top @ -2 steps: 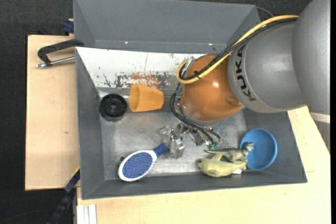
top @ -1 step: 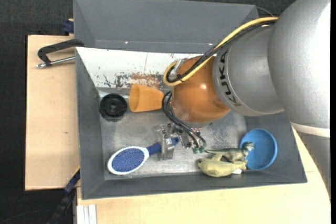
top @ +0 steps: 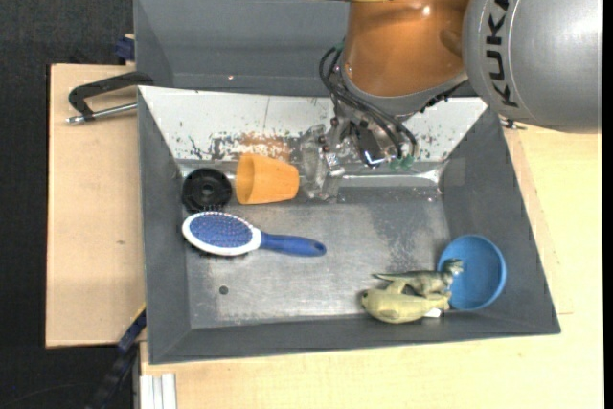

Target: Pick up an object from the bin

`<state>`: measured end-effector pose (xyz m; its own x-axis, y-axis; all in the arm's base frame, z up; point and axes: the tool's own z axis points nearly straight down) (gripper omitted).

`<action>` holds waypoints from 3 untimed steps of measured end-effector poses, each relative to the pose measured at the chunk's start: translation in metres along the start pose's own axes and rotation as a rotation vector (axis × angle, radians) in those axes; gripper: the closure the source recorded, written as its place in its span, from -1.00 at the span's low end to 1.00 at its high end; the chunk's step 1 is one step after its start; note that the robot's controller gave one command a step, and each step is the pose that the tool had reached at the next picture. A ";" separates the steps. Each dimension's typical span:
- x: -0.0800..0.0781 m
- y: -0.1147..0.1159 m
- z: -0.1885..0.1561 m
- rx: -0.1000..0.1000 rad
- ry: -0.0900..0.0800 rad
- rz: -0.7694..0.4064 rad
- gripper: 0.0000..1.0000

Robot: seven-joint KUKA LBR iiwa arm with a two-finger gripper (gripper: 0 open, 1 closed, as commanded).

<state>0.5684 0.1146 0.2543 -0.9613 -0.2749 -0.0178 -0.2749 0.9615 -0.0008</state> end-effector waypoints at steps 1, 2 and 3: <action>-0.006 0.036 0.085 -0.001 0.021 0.196 1.00; -0.007 0.035 0.082 -0.001 0.016 0.197 -1.00; 0.015 0.055 0.182 -0.003 0.025 -0.016 -1.00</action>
Offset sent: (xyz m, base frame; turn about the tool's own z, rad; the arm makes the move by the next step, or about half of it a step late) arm -0.0021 0.0348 -0.0835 0.1993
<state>0.5419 0.1642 0.0719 -0.9568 -0.2906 0.0069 -0.2906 0.9568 0.0017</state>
